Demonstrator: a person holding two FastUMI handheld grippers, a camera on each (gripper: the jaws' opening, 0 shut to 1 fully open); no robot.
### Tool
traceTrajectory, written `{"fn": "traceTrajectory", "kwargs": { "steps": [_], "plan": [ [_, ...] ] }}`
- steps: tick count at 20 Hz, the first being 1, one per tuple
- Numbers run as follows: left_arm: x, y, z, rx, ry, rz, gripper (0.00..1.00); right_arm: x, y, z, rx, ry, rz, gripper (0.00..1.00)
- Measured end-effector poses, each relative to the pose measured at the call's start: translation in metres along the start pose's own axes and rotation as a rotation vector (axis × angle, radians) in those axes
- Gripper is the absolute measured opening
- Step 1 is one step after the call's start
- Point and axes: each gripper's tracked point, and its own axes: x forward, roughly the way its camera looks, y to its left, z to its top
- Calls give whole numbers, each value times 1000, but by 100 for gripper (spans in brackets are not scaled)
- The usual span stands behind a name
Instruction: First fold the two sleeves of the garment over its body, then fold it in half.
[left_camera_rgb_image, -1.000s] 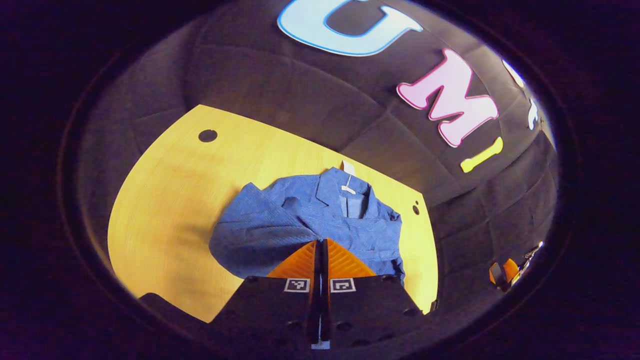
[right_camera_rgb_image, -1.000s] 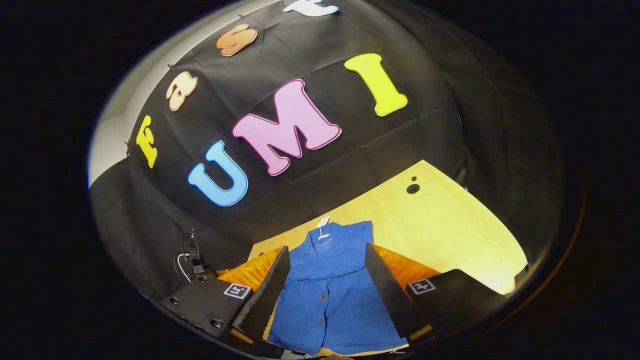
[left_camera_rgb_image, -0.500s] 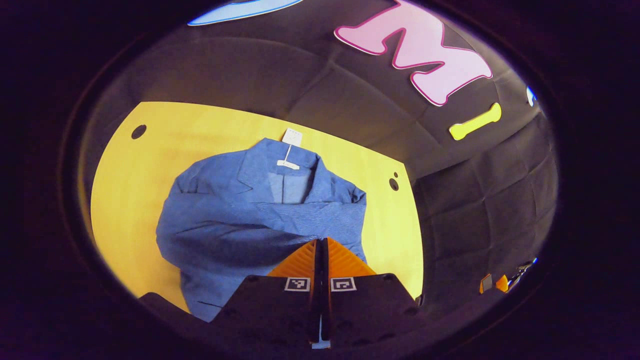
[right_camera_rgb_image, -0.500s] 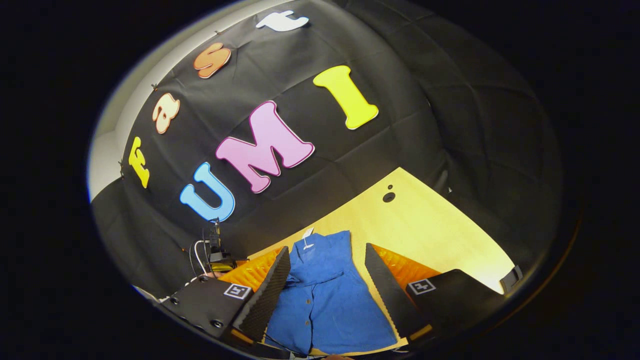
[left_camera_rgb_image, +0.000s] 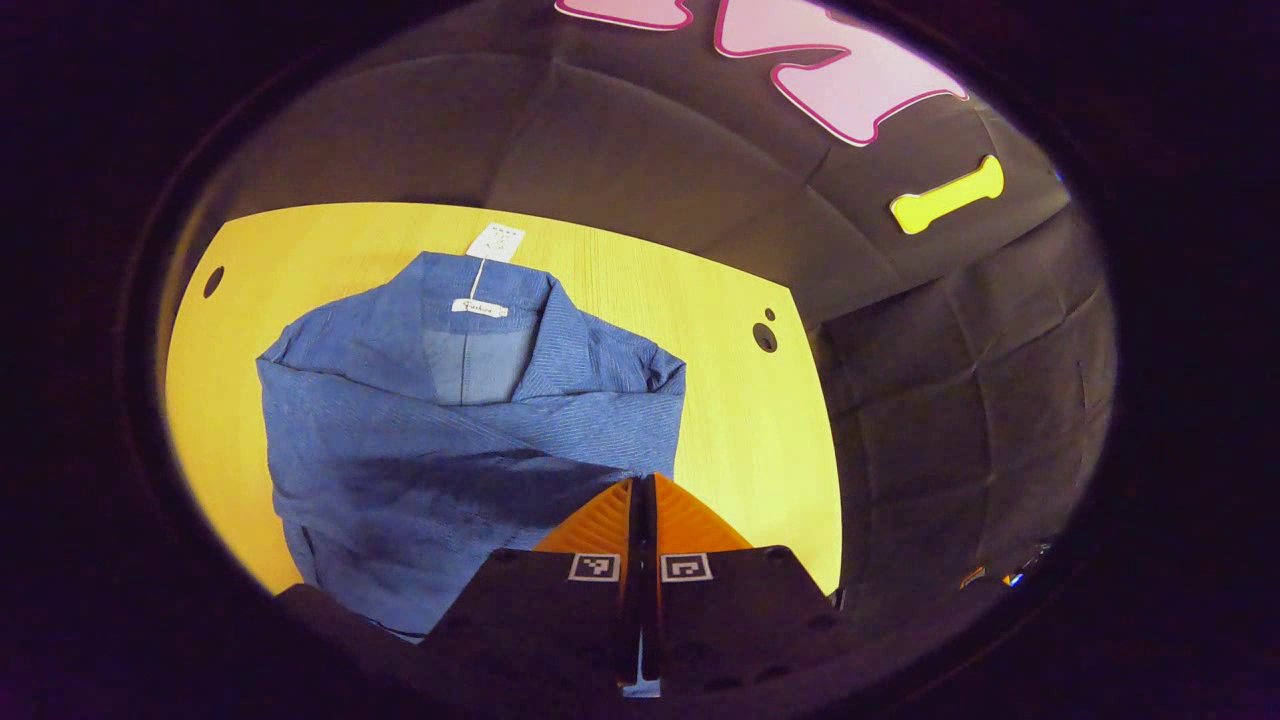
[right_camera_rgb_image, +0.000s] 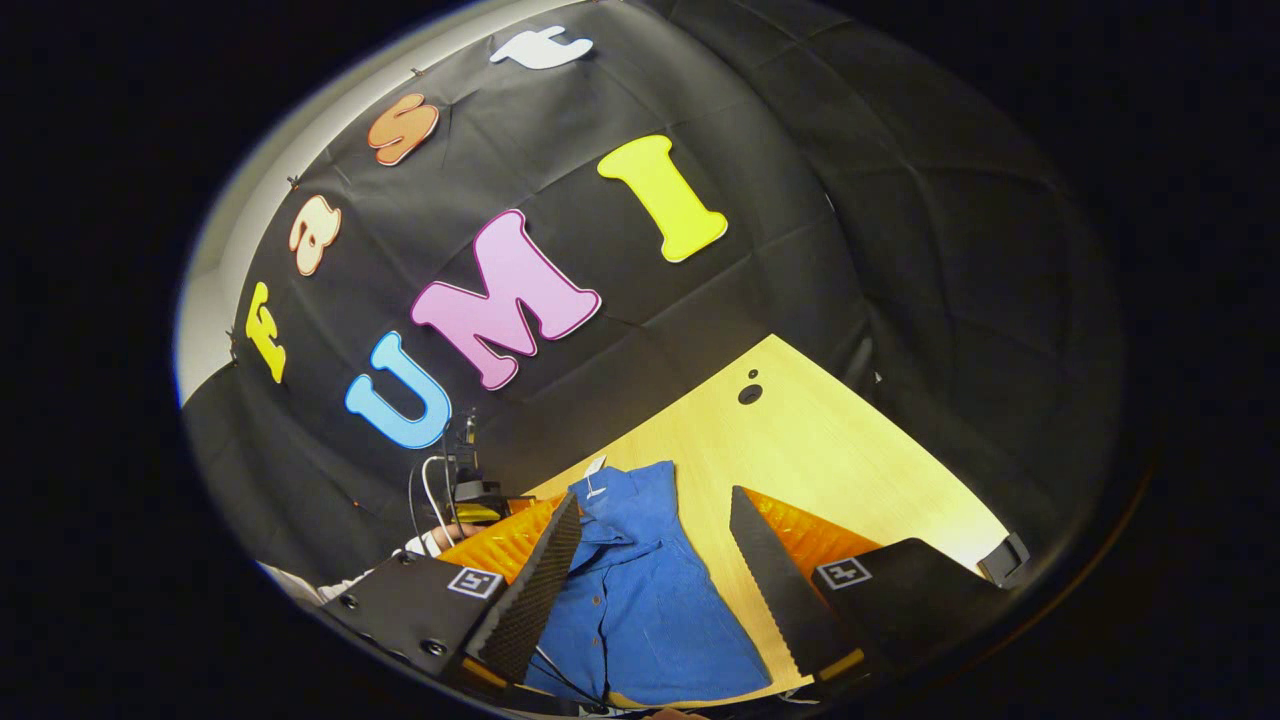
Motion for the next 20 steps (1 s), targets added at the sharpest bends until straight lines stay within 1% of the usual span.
{"fn": "traceTrajectory", "kwargs": {
  "steps": [1, 2, 3, 4, 5, 7, 9, 11, 13, 14, 15, 16, 17, 18, 20],
  "plan": [
    [-6, -4, -5, 17, 45, -11, 0, 0, 0, -1, 1, 3, -3, 98],
    [-15, -6, -10, 41, 50, -20, 14, 1, 0, -1, 1, 6, -4, 98],
    [1, -1, -4, 68, -1, 20, 48, 0, 1, -3, 1, 11, -5, 98],
    [-12, 6, 5, 98, -47, 59, 81, 0, 1, -2, -1, 13, -4, 98],
    [-23, 13, 9, 126, -73, 85, 84, 1, 0, -4, -6, 14, -5, 98],
    [-51, 18, 10, 152, -141, 96, 84, 4, 0, -10, -22, 25, -7, 98],
    [-85, 29, -1, 137, -194, 75, 84, 11, 2, -21, -43, 43, -9, 98],
    [-112, 45, -20, 89, -252, 33, 84, 26, 3, -41, -77, 81, -17, 98],
    [-131, 73, -60, 43, -285, 36, 84, 36, 1, -74, -108, 144, -18, 98],
    [-138, 91, -86, 34, -293, 60, 81, 38, 0, -90, -124, 177, -18, 98],
    [-144, 109, -115, 38, -289, 94, 84, 40, -3, -111, -142, 213, -18, 98],
    [-148, 126, -145, 54, -285, 133, 81, 40, -5, -130, -159, 253, -18, 98],
    [-150, 142, -173, 57, -270, 173, 85, 39, -7, -152, -183, 302, -18, 98],
    [-147, 151, -204, 48, -242, 188, 84, 36, -11, -169, -202, 342, -21, 98],
    [-142, 165, -255, -20, -186, 201, 84, 28, -17, -205, -251, 421, -22, 98]
  ]
}}
